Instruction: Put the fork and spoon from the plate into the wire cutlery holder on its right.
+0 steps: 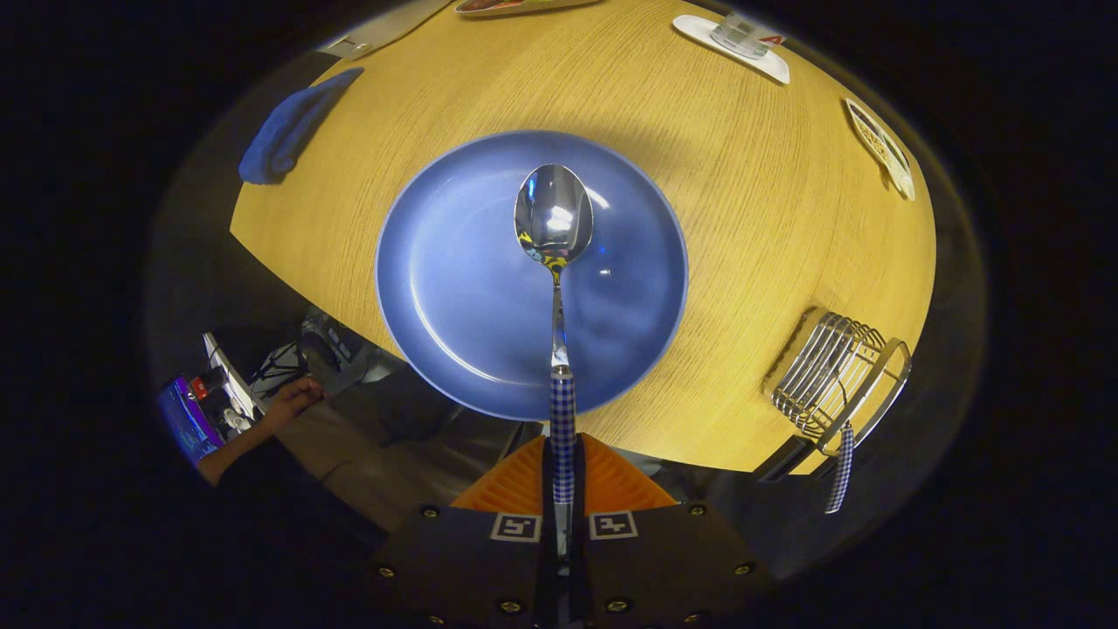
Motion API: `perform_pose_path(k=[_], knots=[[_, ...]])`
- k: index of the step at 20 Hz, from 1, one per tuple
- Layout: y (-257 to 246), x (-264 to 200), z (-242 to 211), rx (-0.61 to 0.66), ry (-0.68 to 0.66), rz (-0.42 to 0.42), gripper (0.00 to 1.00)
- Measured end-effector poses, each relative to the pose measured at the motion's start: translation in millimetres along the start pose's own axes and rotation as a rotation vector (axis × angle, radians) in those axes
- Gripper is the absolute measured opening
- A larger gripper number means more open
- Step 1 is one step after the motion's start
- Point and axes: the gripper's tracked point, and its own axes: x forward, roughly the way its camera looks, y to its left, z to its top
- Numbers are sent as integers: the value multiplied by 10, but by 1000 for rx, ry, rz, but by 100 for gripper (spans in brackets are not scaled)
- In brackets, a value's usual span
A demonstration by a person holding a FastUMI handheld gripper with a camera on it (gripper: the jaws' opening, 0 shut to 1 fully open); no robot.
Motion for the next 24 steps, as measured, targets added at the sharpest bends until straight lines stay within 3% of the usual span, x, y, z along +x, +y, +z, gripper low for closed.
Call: perform_pose_path(k=[12, 15, 24], knots=[[-235, -219, -296, 23, 7, 9, 6], [-366, -325, -373, 5, -1, -21, 6], [-501, -682, -765, 120, 54, 62, 6]])
